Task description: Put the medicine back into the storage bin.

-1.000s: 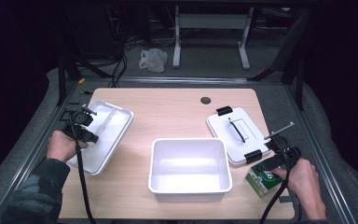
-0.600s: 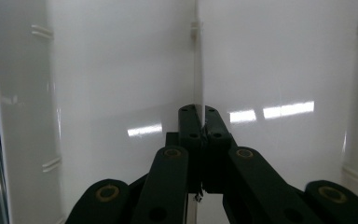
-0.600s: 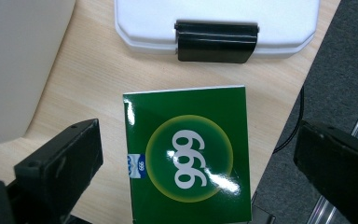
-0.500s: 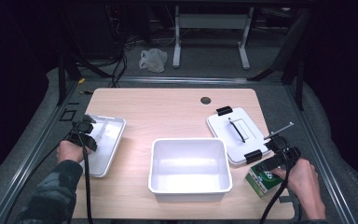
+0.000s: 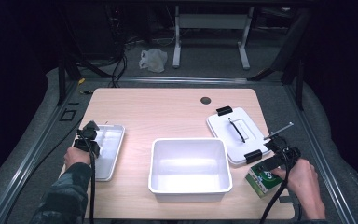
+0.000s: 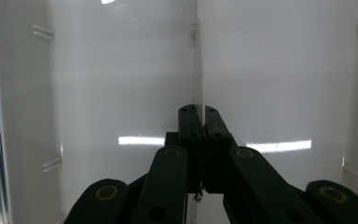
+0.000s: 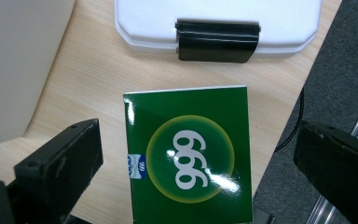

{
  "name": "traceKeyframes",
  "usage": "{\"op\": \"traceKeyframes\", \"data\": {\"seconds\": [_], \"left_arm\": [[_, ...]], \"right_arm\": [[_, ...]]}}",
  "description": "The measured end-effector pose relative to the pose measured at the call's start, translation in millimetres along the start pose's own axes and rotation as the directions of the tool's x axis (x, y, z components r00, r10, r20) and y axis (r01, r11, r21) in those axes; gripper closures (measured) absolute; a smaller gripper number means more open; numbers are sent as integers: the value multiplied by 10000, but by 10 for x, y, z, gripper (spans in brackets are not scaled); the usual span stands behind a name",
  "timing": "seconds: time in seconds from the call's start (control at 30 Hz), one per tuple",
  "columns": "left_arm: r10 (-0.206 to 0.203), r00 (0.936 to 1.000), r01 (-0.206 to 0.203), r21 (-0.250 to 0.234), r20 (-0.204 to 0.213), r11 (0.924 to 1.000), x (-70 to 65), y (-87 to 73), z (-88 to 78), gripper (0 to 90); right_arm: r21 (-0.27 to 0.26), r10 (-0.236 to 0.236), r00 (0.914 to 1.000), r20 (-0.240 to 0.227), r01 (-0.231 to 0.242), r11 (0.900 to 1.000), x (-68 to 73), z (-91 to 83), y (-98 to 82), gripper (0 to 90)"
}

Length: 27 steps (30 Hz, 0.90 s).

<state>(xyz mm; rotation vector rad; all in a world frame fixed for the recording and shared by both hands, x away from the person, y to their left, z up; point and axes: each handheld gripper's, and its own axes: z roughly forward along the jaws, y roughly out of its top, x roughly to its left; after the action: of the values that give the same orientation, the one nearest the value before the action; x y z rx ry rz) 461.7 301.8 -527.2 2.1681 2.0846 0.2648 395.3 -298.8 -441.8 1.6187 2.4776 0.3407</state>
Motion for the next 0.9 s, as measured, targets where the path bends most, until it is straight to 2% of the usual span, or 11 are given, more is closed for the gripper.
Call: {"op": "traceKeyframes", "data": {"seconds": [0.17, 0.23, 0.27, 0.3, 0.37, 0.4, 0.5, 0.53, 0.57, 0.63, 0.9], "left_arm": [[134, 9998, -135, -115, -130, 9998, -10, -15, -9, 870], [184, 9997, -186, -141, -155, 9997, 0, -14, -43, 692], [177, 9995, -187, -443, -246, 9988, 18, -30, -127, 435], [177, 9995, -187, -443, -246, 9988, 18, -30, -127, 325], [349, 9992, -363, -728, -194, 9967, 38, -61, -222, 168], [450, 9990, -448, -960, -3, 9944, 61, -101, -290, 168], [919, 9953, -898, -667, 292, 9937, 78, -215, -402, 15], [1419, 9899, -1410, -794, 61, 9868, 70, -345, -489, 1], [1419, 9899, -1410, -794, 61, 9868, 70, -345, -489, 1], [1670, 9859, -1639, -1291, 133, 9780, 88, -511, -579, 0], [2435, 9699, -2390, -1605, 89, 9577, 66, -883, -638, 0]], "right_arm": [[8, -3, 10000, -18, 3, 10000, 0, -4, 0, 9], [26, -33, 10000, -29, 33, 10000, -1, -4, -1, 9], [-39, -39, 10000, -9, 39, 10000, -1, -6, -3, 8], [-39, -39, 10000, -9, 39, 10000, -1, -6, -3, 8], [-21, -39, 10000, -48, 39, 10000, -4, -13, -3, 6], [-29, -40, 10000, -63, 40, 10000, -5, -14, -4, 1], [-23, -186, 9995, -263, 186, 9998, -4, -11, -7, 0], [-17, -178, 9995, -272, 178, 9998, -12, -1, -5, 0], [-17, -178, 9995, -272, 178, 9998, -12, -1, -5, 0], [48, -175, 9995, -250, 176, 9998, -26, 29, -6, 0], [666, -87, 9984, -562, 124, 9977, -95, 287, 10, 0]]}}
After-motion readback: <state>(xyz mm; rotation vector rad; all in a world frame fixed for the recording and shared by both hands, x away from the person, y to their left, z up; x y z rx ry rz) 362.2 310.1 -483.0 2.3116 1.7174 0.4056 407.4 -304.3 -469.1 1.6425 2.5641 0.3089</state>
